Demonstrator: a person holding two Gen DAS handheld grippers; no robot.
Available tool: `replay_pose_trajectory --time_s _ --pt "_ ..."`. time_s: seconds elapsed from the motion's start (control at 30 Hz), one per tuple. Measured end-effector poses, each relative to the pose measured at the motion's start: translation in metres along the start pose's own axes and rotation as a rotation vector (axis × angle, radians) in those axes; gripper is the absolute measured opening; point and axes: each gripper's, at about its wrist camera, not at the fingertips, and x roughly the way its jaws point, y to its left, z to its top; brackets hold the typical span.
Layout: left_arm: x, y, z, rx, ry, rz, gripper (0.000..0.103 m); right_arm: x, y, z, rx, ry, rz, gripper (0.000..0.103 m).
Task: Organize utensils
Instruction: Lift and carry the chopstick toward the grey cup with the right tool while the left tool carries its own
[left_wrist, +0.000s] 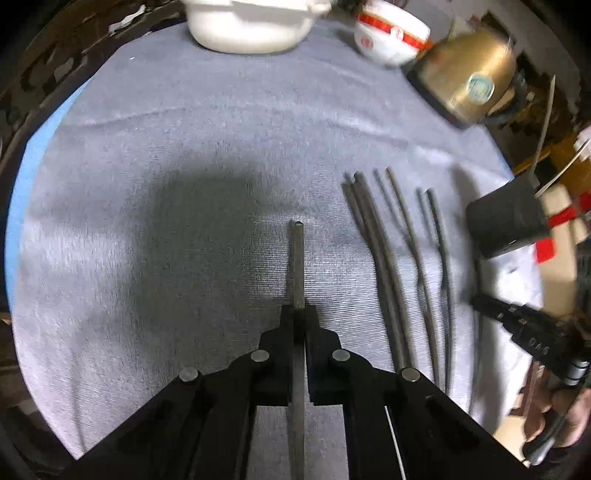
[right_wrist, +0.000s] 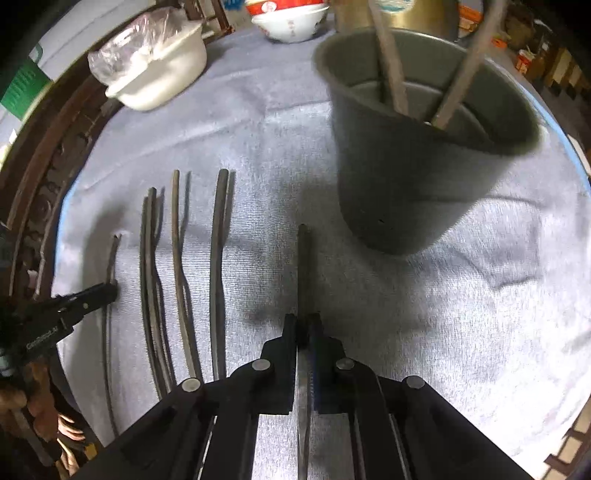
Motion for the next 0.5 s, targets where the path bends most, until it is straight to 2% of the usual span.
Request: replay_pose_trajectory --time_s 0.07,0.17,0.23,0.3,0.43,0.5 --pt "-0.012 0.004 -0.005 -0.023 -0.045 -0.028 0.005 -0.015 0.001 -0.007 0.003 -0.057 0.041 0.006" --pt "-0.043 0.007 -0.013 -0.048 -0.171 -0.091 0.005 -0.042 0.004 -0.016 0.004 -0.16 0.091 0.006" --pt "-0.061 0.004 -0.015 -0.047 -0.242 -0.081 0.005 -0.064 0.005 -0.02 0.012 -0.248 0.105 0.006" --pt "-0.082 -0.002 -0.016 -0.051 -0.347 -0.098 0.005 -0.082 0.006 -0.023 0.016 -0.332 0.101 0.006" --pt "-0.115 -0.019 -0.022 0.0 -0.6 -0.036 0.005 -0.117 0.006 -0.026 0.029 -0.53 0.069 0.006" --pt "-0.129 -0.023 -0.031 0.014 -0.719 -0.029 0.005 -0.129 0.003 -0.028 0.037 -0.611 0.046 0.006"
